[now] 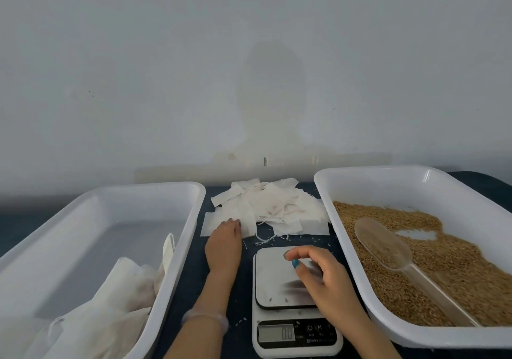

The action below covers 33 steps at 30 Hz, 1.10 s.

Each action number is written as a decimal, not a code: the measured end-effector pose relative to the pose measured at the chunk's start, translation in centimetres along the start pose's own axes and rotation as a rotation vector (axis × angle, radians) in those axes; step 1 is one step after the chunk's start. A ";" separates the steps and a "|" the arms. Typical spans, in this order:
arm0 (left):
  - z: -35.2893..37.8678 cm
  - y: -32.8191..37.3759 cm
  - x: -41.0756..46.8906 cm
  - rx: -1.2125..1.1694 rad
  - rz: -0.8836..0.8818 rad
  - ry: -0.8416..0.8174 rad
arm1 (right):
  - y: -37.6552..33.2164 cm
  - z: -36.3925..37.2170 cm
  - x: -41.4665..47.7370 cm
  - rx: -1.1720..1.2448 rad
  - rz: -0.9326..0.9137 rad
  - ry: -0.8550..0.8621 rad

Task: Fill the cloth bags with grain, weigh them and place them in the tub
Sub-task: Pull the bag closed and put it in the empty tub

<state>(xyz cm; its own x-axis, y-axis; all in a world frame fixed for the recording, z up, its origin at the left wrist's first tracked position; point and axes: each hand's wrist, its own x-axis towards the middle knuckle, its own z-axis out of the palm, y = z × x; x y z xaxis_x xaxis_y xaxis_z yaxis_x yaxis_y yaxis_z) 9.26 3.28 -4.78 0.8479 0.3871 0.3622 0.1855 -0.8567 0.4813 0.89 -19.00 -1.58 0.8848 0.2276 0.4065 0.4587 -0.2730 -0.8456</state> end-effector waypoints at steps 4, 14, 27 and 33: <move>-0.3 -1.0 0.3 -0.023 0.015 -0.134 | 0.2 -0.1 -0.2 -0.022 0.002 0.005; -0.5 -1.0 0.0 0.061 0.019 -0.010 | 0.8 -0.7 -0.3 -0.037 -0.060 0.076; -3.4 -0.1 -1.6 -0.719 -0.133 0.204 | -0.4 0.2 0.1 -0.143 0.009 -0.019; -6.2 2.8 -5.4 -0.486 0.487 0.226 | -3.9 2.4 2.4 0.042 0.165 0.049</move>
<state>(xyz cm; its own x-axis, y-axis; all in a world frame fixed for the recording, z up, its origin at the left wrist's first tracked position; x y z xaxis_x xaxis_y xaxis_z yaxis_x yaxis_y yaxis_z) 2.14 0.92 -0.43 0.6449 0.1060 0.7568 -0.4733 -0.7222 0.5044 1.08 -15.17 1.88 0.9511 0.1367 0.2768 0.3043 -0.2635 -0.9154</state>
